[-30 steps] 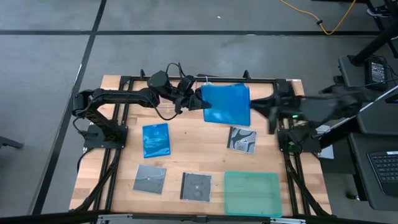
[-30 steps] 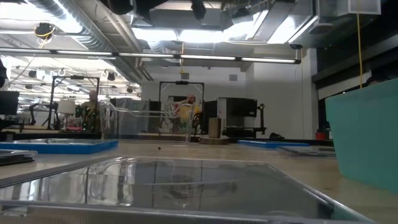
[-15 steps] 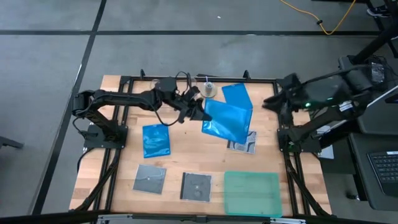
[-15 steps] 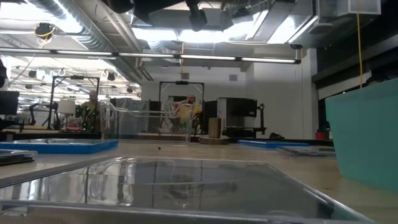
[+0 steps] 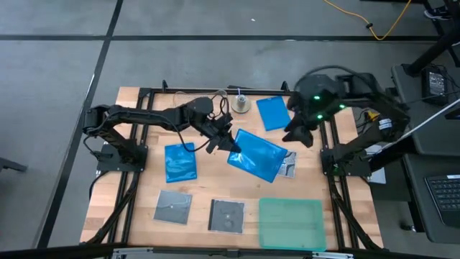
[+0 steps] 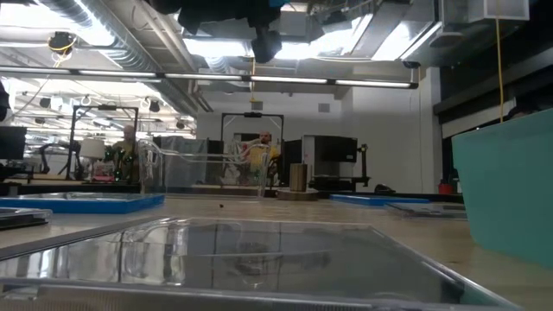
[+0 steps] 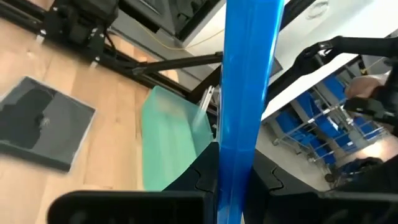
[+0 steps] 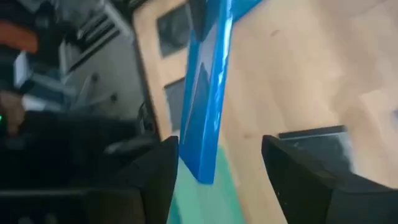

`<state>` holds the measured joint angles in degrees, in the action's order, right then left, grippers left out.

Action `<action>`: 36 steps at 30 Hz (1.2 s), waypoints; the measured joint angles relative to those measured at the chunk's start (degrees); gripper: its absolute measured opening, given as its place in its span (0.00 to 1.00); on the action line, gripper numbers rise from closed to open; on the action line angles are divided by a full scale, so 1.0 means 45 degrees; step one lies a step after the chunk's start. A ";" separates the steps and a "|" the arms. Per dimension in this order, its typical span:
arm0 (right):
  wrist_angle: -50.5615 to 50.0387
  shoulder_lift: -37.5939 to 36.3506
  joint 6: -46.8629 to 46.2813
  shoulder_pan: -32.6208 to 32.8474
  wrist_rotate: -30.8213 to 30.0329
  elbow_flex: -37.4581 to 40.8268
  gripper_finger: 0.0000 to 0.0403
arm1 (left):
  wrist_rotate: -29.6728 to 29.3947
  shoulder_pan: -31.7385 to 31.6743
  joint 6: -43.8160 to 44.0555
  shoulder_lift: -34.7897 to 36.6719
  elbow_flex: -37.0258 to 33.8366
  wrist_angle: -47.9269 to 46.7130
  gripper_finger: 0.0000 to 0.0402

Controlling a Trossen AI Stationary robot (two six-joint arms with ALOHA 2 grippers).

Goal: Pick & place jewel cases by type
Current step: Put the bottom right blue cd case into the green bin

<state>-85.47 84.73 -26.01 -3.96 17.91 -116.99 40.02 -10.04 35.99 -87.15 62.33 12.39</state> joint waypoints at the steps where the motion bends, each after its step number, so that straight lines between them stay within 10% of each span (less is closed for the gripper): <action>1: 0.0047 0.0261 0.0234 -0.0147 0.0387 0.0006 0.58 | 0.0001 0.0068 -0.0036 0.0000 0.0000 0.0012 0.06; 19: 0.0438 0.3074 0.1958 -0.0750 0.4027 0.0029 0.56 | -0.0289 0.0577 0.0029 0.0000 0.0010 0.0041 0.06; 36: 0.0397 0.3113 0.2136 -0.0769 0.4182 0.0034 0.11 | -0.0001 0.0360 0.0034 0.0015 0.0024 0.0299 0.12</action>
<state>-83.68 98.74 -16.40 -7.42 36.73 -116.84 40.01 -8.42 36.14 -87.09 62.43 13.74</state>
